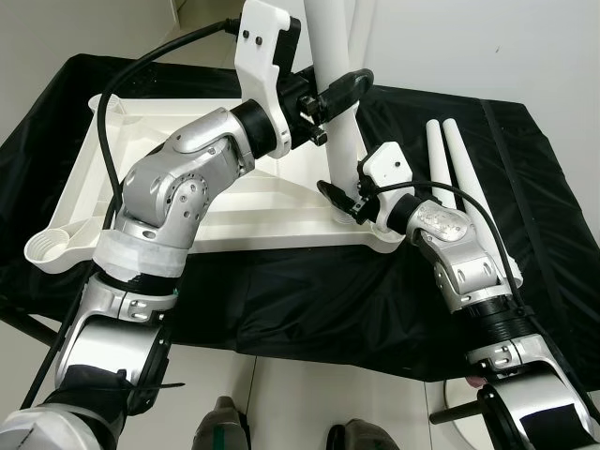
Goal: Building children table
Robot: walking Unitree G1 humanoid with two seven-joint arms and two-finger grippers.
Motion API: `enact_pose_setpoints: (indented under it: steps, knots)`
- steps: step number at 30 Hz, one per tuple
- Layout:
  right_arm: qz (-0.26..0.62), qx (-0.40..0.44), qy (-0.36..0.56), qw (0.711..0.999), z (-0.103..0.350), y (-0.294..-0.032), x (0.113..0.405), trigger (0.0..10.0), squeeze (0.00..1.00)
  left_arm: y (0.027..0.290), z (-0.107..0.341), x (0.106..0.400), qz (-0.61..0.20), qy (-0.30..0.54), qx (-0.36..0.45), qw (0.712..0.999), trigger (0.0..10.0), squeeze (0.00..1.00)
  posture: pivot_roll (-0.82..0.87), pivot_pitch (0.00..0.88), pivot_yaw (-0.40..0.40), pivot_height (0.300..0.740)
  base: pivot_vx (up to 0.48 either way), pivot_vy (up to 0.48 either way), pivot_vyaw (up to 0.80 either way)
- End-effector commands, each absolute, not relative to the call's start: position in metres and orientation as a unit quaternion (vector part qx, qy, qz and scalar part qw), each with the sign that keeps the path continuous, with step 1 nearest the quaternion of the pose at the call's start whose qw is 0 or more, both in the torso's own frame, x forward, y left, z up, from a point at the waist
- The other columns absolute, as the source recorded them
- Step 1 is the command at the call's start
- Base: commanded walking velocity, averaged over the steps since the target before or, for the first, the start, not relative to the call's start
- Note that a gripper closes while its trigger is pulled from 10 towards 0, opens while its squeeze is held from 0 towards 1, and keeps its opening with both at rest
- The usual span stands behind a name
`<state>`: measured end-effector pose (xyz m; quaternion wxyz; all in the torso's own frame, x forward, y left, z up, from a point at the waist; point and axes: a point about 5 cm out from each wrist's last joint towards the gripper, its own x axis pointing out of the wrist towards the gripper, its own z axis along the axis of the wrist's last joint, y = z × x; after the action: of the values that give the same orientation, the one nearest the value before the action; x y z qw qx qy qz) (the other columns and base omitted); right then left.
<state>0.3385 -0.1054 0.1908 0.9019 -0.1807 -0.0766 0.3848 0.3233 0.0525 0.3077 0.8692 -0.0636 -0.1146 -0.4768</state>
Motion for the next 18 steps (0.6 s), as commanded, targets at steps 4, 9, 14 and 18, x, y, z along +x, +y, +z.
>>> enact_pose_setpoints:
  steps: [4, 9, 14, 18]
  knots:
    - [0.374, -0.155, -0.099, 0.909, 0.201, -0.103, 0.343, 10.0, 1.0, 0.045, 0.323, 0.323, -0.475, -0.122, -0.062, 0.87, 10.0, 0.0, 0.05, 0.0, -0.019, 0.74, 0.0, 0.0, 0.0]
    - [0.349, -0.147, -0.12, 0.918, 0.209, -0.096, 0.348, 10.0, 1.0, 0.039, 0.342, 0.329, -0.451, -0.141, -0.062, 0.879, 10.0, 0.0, 0.05, 0.006, -0.011, 0.74, 0.0, 0.0, 0.0]
    - [0.323, -0.173, -0.136, 0.92, 0.216, -0.082, 0.356, 10.0, 0.0, 0.038, 0.356, 0.336, -0.417, -0.15, -0.069, 0.894, 10.0, 0.0, 0.05, 0.014, 0.014, 0.74, 0.0, 0.0, 0.0]
    - [0.251, -0.178, -0.139, 0.941, 0.221, -0.075, 0.367, 10.0, 0.0, 0.036, 0.352, 0.342, -0.373, -0.134, -0.069, 0.915, 10.0, 0.0, 0.06, 0.018, 0.016, 0.74, 0.0, 0.0, 0.0]
